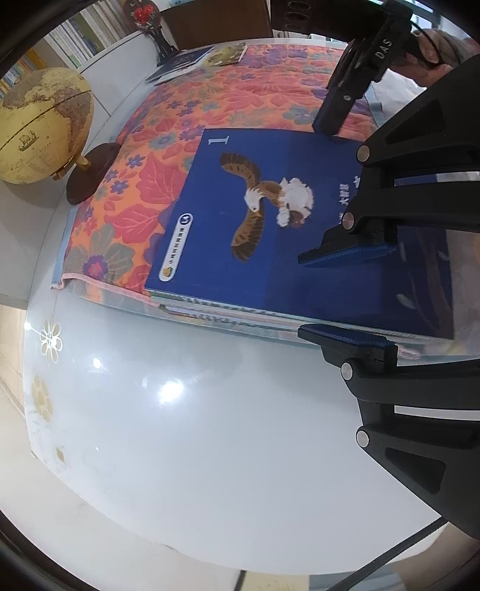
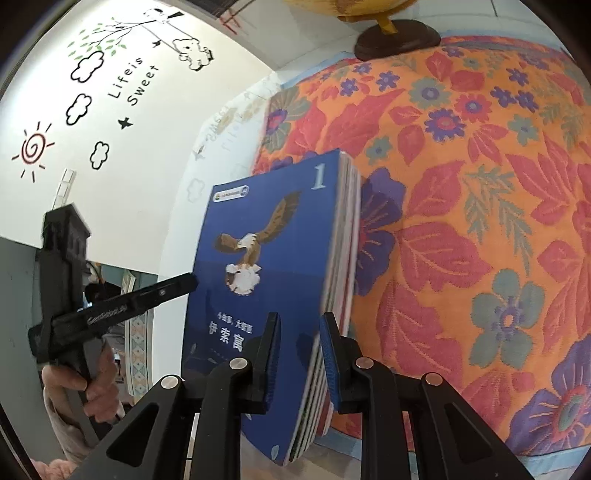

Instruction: Organize books

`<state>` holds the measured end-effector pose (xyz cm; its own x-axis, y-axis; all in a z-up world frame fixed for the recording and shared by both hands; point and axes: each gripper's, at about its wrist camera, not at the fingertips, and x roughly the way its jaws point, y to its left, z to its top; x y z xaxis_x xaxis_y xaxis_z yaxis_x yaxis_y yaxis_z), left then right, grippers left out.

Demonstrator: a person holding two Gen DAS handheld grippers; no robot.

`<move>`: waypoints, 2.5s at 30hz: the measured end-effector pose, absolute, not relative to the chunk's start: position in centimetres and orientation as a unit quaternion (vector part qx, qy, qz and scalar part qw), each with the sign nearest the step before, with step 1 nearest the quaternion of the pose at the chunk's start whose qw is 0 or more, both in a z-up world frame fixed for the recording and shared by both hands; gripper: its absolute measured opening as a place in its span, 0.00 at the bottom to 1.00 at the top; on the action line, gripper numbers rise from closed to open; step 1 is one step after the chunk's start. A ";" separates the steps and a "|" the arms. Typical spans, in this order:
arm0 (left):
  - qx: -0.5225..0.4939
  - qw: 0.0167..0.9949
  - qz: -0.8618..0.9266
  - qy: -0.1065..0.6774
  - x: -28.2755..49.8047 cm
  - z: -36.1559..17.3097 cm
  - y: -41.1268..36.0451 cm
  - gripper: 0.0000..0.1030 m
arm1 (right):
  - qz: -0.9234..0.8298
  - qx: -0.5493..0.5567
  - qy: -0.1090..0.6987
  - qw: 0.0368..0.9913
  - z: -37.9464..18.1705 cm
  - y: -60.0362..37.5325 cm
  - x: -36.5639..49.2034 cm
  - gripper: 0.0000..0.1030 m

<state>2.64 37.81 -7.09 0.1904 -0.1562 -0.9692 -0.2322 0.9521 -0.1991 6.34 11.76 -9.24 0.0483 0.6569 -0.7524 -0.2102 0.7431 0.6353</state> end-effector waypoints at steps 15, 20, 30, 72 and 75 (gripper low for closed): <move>-0.116 0.781 0.022 0.613 7.0 -3.8 29.6 0.28 | 0.283 0.215 0.567 0.743 -6.1 0.6 8.6 0.20; -0.105 0.786 -0.022 0.609 10.3 -3.5 22.7 0.28 | 0.229 0.227 0.541 0.777 -4.7 -8.0 10.7 0.20; -0.120 0.796 -0.124 0.580 17.8 -4.8 6.4 0.28 | 0.136 0.188 0.497 0.836 -3.8 -23.6 16.4 0.20; -0.051 0.817 -0.167 0.550 26.0 -6.5 -7.1 0.33 | 0.187 0.087 0.537 0.818 -9.8 -36.4 25.4 0.31; -0.069 0.826 -0.177 0.530 29.7 -7.6 -10.3 0.33 | 0.120 0.111 0.505 0.847 -10.1 -40.2 28.4 0.32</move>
<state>29.70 -10.32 -7.56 0.3750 -0.3663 -0.8516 0.2201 0.9275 -0.3021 28.41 -40.20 -10.05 0.4605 0.3161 -0.8295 -0.0918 0.9464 0.3097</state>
